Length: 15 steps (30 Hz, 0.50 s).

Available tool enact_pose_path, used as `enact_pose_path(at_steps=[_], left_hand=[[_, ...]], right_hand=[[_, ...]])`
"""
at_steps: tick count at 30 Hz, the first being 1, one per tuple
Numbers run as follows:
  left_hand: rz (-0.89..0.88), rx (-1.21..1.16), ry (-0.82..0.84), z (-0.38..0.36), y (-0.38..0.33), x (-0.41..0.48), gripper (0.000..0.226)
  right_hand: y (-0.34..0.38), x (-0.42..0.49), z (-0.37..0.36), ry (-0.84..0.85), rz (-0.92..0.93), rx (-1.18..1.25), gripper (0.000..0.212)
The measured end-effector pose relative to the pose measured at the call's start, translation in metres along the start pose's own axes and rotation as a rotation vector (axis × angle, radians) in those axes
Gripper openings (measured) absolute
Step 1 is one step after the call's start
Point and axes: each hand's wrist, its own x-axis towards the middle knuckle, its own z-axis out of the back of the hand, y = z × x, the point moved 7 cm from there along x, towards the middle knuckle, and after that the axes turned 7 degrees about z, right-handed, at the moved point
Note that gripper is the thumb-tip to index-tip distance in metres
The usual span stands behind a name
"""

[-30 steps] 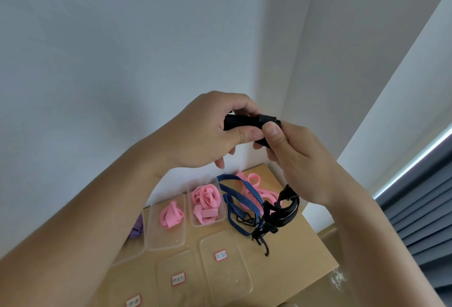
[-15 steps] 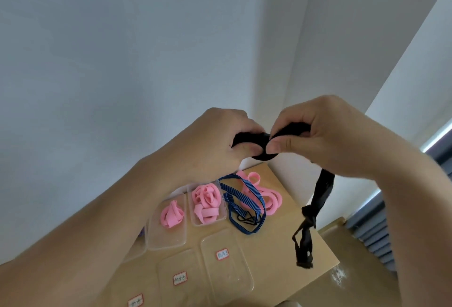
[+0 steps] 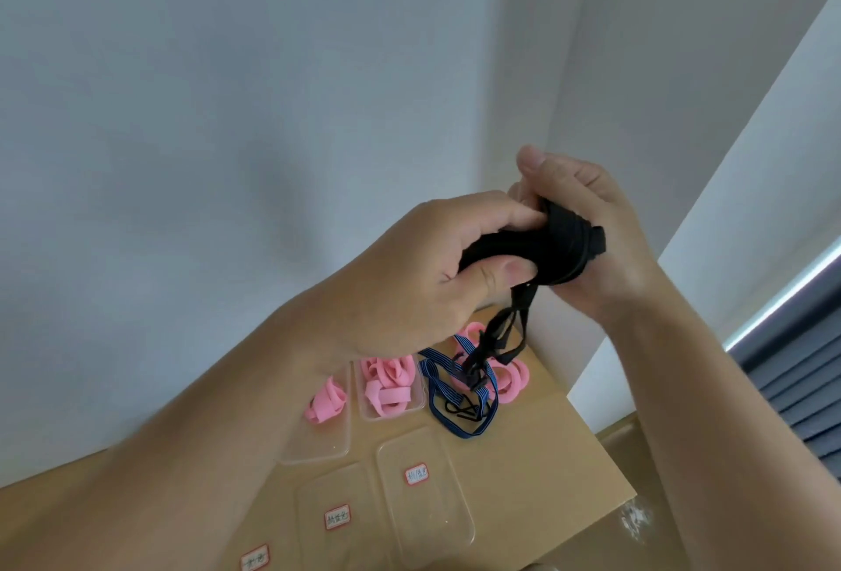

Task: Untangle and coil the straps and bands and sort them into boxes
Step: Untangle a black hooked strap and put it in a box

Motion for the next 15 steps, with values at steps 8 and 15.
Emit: enact_pose_path(at_steps=[8, 15], left_hand=[[0.033, 0.003, -0.196, 0.001, 0.012, 0.013, 0.026], [0.050, 0.085, -0.233, -0.002, 0.023, 0.024, 0.032]], right_hand=[[-0.047, -0.017, 0.003, -0.448, -0.161, 0.157, 0.023], [-0.055, -0.032, -0.007, -0.497, -0.184, -0.029, 0.046]])
